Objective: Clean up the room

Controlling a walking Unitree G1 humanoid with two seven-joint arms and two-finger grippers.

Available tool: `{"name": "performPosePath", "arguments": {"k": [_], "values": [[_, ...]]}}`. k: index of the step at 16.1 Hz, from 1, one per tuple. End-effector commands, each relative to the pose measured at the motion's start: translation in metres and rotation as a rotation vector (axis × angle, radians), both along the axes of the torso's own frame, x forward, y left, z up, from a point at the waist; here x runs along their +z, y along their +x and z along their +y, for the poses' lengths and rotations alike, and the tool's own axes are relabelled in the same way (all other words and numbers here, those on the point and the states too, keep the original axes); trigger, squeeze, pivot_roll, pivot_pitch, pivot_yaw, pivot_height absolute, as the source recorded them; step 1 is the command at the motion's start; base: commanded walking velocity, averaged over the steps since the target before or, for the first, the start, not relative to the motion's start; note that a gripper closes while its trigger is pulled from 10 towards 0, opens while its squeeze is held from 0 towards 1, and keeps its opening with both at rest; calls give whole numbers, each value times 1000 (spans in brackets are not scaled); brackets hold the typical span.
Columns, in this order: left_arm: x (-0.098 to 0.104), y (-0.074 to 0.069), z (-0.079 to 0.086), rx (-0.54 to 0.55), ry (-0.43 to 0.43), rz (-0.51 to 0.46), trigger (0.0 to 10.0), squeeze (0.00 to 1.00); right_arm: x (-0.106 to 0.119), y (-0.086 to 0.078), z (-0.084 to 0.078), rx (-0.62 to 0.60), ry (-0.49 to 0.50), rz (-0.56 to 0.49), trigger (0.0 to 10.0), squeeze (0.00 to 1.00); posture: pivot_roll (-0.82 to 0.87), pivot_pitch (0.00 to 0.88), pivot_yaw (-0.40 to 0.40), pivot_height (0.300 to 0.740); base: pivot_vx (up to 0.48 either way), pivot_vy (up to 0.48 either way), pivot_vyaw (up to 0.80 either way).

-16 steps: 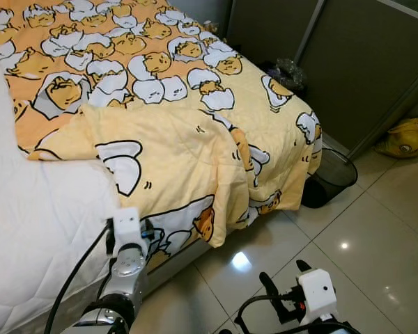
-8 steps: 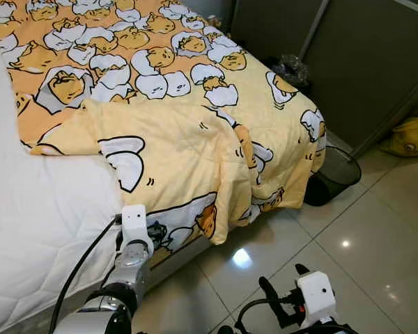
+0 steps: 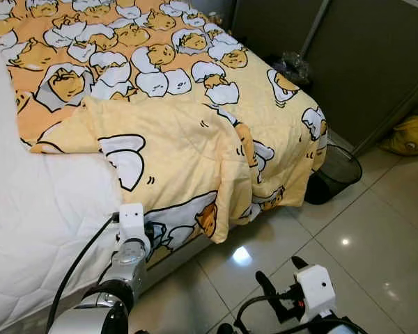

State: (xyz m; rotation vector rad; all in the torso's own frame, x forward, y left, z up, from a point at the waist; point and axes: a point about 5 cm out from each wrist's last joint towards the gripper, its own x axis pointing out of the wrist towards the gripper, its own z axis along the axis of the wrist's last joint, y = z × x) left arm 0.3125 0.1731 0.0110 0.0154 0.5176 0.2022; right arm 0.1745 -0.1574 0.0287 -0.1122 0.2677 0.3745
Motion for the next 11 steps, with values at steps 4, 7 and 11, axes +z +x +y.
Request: {"name": "performPosePath", "arguments": {"k": [4, 7, 11], "values": [[-4, -2, -11, -59, -8, 26, 0, 0, 7, -2, 1, -2, 17, 6, 10000, 0, -60, 247, -127, 740, 0, 0, 0], [-1, 1, -17, -126, 4, 17, 0, 0, 10, -2, 6, 2, 28, 8, 10000, 0, -58, 256, -126, 740, 0, 0, 0], [-7, -4, -16, -149, 17, 44, 0, 0, 10, -1, 8, 10, 32, 21, 10000, 0, -48, 259, -123, 740, 0, 0, 0]]}}
